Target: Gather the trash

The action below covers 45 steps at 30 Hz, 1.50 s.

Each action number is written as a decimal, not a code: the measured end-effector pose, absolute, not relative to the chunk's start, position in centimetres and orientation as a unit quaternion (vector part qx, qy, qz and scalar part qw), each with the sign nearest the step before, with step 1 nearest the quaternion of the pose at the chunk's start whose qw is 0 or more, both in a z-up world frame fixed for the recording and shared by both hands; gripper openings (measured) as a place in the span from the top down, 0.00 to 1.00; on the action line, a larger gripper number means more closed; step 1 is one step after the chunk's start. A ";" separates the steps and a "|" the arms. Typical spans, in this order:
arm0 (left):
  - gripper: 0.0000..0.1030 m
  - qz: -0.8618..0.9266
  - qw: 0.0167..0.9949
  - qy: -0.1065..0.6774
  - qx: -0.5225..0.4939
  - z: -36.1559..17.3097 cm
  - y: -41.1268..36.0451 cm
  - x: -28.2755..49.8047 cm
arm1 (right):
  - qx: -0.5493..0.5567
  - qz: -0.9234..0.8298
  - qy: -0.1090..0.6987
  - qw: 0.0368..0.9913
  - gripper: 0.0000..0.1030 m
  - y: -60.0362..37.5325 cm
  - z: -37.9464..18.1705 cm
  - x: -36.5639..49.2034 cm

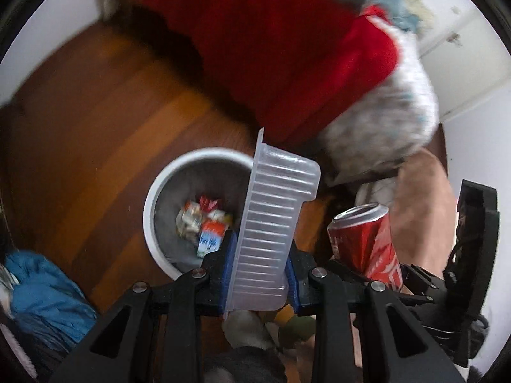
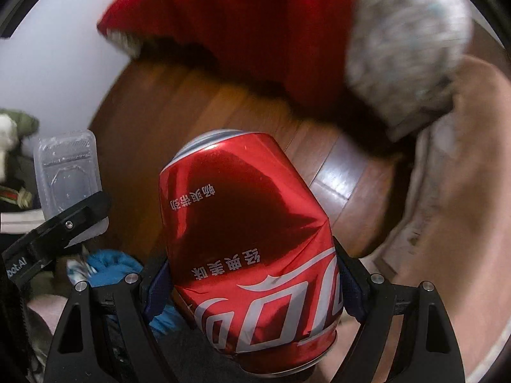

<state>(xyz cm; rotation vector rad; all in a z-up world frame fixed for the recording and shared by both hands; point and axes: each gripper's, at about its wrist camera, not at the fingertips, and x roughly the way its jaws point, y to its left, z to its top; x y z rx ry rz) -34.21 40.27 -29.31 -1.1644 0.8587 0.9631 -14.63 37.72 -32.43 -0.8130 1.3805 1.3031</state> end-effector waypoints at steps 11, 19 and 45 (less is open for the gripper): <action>0.04 0.477 0.571 0.399 -0.536 -35.4 40.9 -38.0 | -0.378 0.515 0.605 0.476 0.02 44.1 -41.2 -17.0; 0.04 0.532 0.560 0.409 -0.487 -33.2 38.3 -38.1 | -0.389 0.516 0.569 0.509 0.00 41.9 -39.1 -15.4; 0.04 0.511 0.644 0.361 -0.440 -16.7 28.2 -38.3 | -0.330 0.625 0.521 0.479 0.00 29.9 -17.7 -14.7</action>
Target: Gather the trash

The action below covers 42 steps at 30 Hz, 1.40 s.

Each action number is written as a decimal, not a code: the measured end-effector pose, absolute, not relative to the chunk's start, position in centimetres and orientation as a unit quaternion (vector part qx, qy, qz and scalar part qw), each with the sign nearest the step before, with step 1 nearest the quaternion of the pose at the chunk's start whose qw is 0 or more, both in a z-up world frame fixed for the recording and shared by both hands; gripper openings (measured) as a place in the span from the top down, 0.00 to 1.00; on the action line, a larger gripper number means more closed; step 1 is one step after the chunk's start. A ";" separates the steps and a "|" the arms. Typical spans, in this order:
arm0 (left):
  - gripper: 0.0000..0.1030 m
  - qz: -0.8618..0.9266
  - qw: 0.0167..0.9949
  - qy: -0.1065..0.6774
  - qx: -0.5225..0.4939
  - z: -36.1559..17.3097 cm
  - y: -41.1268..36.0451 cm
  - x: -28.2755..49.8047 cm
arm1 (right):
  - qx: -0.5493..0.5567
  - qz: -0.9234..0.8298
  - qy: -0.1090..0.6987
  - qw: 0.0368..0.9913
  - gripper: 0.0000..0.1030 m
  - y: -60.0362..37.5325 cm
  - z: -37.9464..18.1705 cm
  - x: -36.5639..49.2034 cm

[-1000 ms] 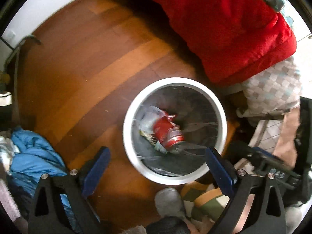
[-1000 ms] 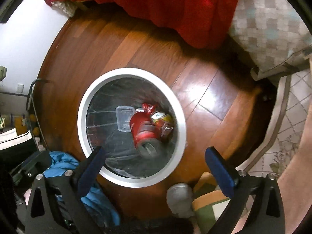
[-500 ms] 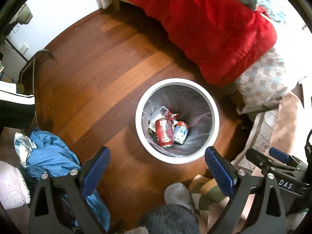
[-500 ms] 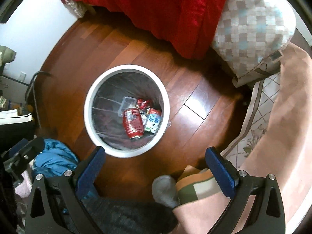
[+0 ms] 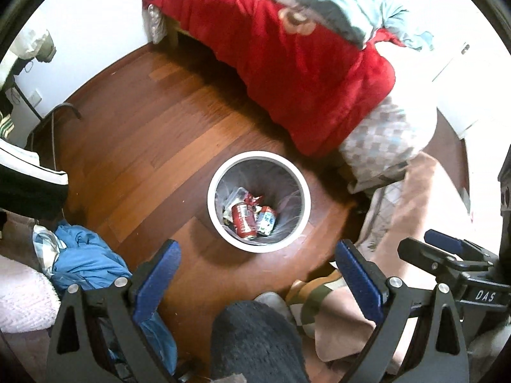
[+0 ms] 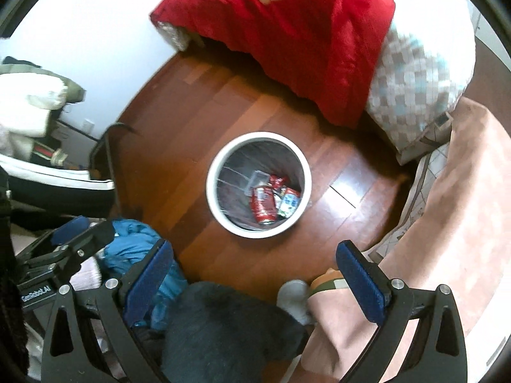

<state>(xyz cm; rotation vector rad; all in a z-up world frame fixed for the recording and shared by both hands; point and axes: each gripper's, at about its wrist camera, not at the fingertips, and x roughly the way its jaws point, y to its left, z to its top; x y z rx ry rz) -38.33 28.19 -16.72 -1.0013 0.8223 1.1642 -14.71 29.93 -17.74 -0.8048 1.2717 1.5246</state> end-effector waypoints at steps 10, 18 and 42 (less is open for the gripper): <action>0.04 0.488 0.681 0.325 -0.439 -10.7 25.8 -39.0 | -0.311 0.668 0.513 0.440 0.00 27.2 -10.3 -14.7; 0.04 0.484 0.689 0.315 -0.438 -8.9 25.1 -39.7 | -0.306 0.681 0.503 0.436 0.00 26.4 -7.7 -14.8; 0.00 0.496 0.677 0.322 -0.439 -9.7 24.6 -39.9 | -0.320 0.676 0.504 0.432 0.00 27.1 -8.4 -15.3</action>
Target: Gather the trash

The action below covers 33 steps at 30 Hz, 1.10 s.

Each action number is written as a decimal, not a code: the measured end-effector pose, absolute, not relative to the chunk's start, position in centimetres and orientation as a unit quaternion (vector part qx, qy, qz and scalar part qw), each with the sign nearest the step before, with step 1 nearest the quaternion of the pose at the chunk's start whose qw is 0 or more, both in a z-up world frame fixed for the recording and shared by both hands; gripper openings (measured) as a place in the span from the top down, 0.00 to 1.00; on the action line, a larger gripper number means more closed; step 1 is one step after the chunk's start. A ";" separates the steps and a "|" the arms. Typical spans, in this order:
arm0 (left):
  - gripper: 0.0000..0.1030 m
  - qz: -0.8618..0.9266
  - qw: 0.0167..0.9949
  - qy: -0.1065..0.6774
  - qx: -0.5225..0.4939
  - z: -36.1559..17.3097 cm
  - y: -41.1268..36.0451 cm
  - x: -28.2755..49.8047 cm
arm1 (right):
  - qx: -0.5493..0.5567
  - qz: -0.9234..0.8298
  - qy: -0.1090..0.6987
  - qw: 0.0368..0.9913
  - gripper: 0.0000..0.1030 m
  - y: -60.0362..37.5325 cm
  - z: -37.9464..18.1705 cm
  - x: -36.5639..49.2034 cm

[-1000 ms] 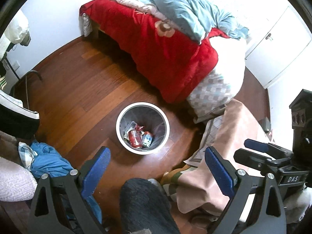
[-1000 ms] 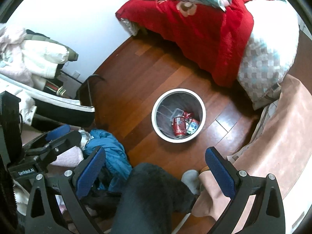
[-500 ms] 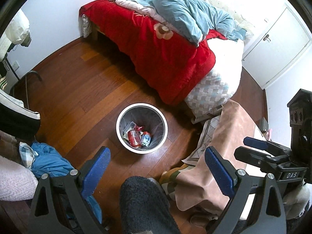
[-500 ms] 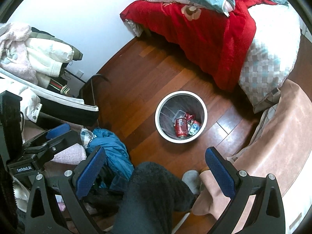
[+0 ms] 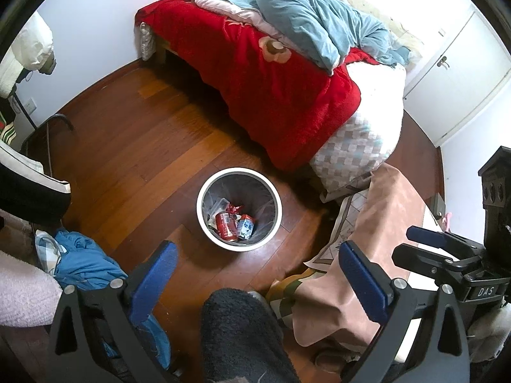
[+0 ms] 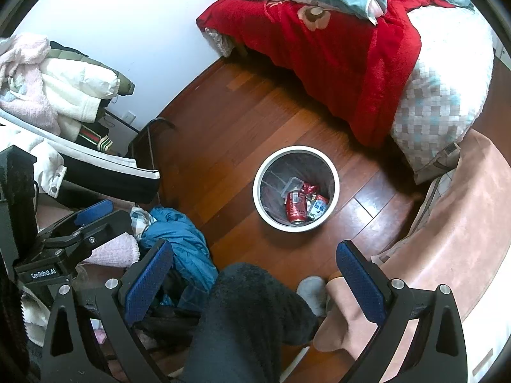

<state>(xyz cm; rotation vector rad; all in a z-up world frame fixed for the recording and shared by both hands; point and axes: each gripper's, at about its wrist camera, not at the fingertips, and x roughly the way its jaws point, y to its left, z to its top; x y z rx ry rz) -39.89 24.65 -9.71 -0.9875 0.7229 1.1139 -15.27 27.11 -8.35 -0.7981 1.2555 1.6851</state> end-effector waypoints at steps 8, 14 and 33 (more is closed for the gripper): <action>0.00 0.493 0.679 0.323 -0.438 -9.5 24.6 -39.8 | -0.322 0.676 0.503 0.432 0.00 27.1 -8.5 -15.4; 0.00 0.492 0.680 0.322 -0.438 -9.5 24.5 -39.6 | -0.321 0.676 0.504 0.432 0.00 27.1 -8.5 -15.5; 0.00 0.487 0.687 0.321 -0.434 -9.0 24.6 -39.7 | -0.319 0.676 0.504 0.432 0.00 27.0 -8.7 -15.6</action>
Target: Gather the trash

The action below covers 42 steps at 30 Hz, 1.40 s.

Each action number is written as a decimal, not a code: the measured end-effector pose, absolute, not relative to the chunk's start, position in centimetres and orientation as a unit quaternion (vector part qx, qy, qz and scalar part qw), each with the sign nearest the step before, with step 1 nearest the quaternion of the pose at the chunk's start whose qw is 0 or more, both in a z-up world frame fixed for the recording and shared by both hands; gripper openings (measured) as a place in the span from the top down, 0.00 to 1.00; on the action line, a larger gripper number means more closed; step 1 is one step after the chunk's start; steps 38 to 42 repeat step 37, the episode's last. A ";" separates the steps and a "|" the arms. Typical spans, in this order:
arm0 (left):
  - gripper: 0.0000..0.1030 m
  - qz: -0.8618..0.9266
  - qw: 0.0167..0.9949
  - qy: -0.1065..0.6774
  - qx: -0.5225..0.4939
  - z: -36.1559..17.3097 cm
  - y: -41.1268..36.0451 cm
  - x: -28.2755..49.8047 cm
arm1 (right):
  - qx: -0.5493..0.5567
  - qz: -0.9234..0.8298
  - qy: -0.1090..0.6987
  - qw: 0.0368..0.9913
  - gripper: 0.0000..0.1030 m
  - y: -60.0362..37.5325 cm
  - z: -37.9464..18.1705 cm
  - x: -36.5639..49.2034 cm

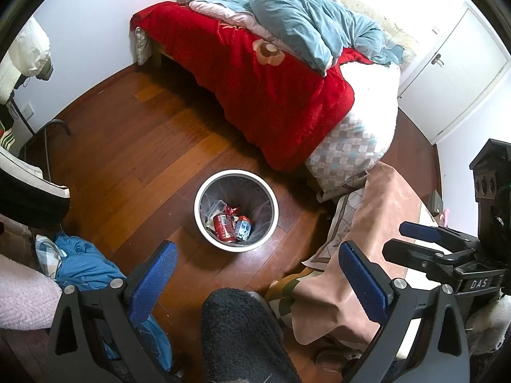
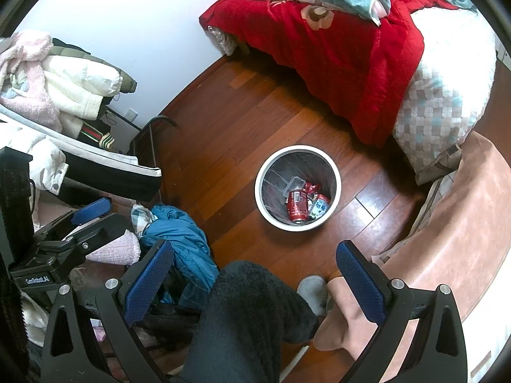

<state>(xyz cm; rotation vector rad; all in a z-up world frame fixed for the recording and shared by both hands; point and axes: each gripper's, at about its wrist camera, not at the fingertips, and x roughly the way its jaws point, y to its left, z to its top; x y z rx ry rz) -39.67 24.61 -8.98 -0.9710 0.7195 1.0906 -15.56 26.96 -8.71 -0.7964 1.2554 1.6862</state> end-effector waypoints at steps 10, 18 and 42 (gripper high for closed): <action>0.00 0.488 0.686 0.323 -0.433 -9.0 24.6 -39.7 | -0.321 0.677 0.502 0.433 0.00 26.9 -8.6 -15.7; 0.00 0.488 0.687 0.321 -0.434 -8.9 24.5 -39.6 | -0.321 0.677 0.503 0.431 0.00 26.8 -8.7 -15.6; 0.00 0.485 0.691 0.318 -0.431 -8.7 24.7 -39.6 | -0.326 0.681 0.503 0.422 0.00 26.1 -8.8 -15.4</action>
